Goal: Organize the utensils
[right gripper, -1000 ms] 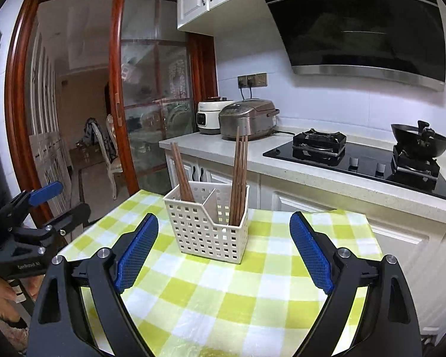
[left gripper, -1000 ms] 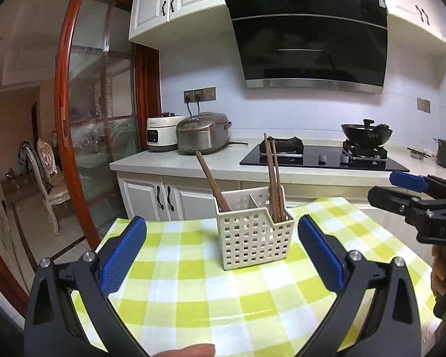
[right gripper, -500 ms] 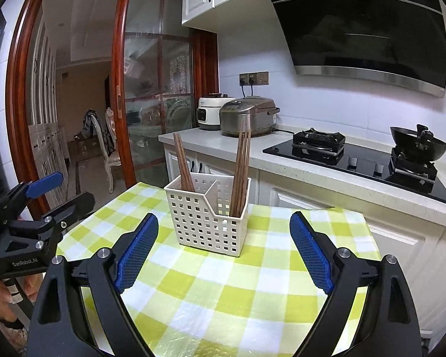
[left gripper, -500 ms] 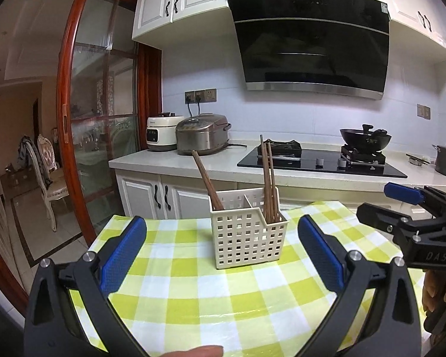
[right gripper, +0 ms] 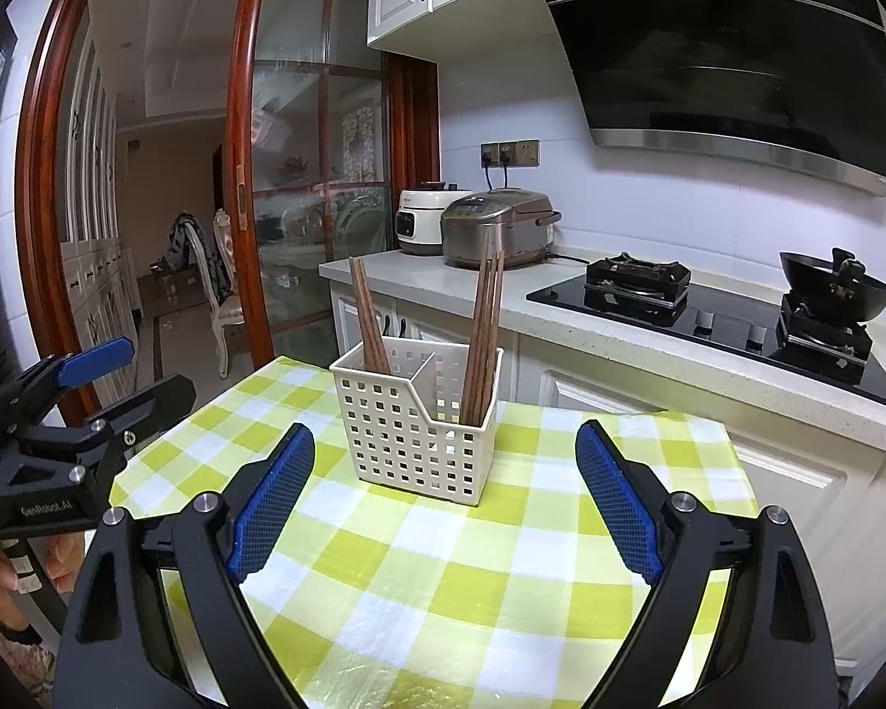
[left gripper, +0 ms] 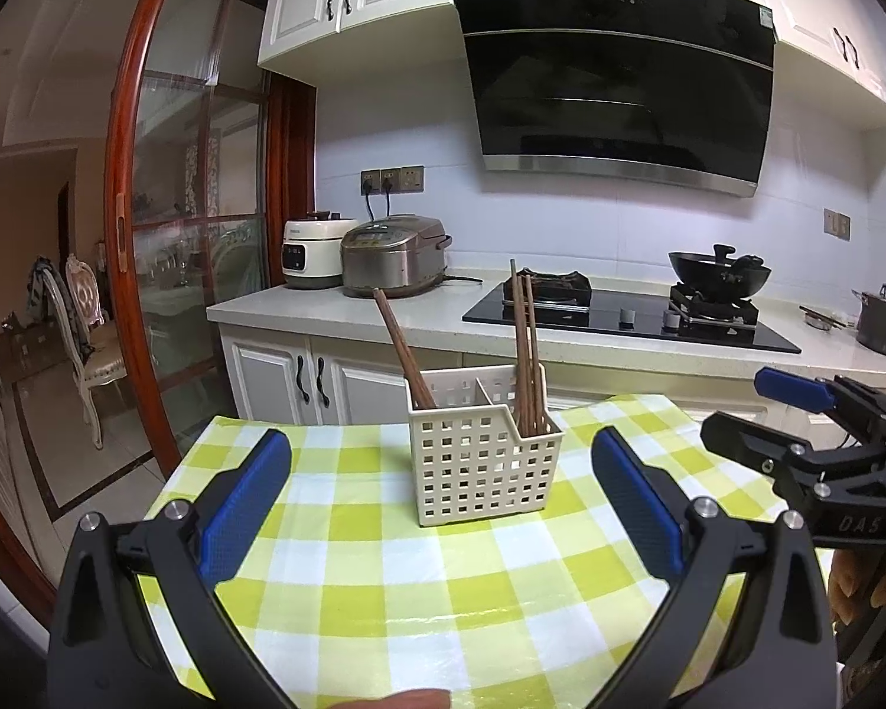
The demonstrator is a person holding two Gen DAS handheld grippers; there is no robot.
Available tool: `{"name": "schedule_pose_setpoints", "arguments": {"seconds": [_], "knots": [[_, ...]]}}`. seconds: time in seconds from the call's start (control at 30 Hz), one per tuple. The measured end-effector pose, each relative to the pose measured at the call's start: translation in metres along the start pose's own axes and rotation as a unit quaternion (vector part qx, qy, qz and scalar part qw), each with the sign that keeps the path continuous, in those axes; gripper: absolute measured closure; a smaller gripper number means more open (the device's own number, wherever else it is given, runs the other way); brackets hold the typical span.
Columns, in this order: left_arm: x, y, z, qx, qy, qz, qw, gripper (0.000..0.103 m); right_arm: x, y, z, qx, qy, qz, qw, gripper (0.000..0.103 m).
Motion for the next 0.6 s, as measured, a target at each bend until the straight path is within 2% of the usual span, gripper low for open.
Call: {"name": "schedule_pose_setpoints", "arguments": {"seconds": [0.6], "knots": [[0.0045, -0.0027, 0.0008, 0.003, -0.020, -0.011, 0.9997, 0.004, 0.0002, -0.0013, 0.0015, 0.002, -0.001, 0.002, 1.000, 0.018]]}}
Point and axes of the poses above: each gripper's, at about its wrist camera, not at the fingertips, and z roughly the way its jaws point, x to its left, y to its top, the point moved 1 cm from there along z, roughly the way its jaws point
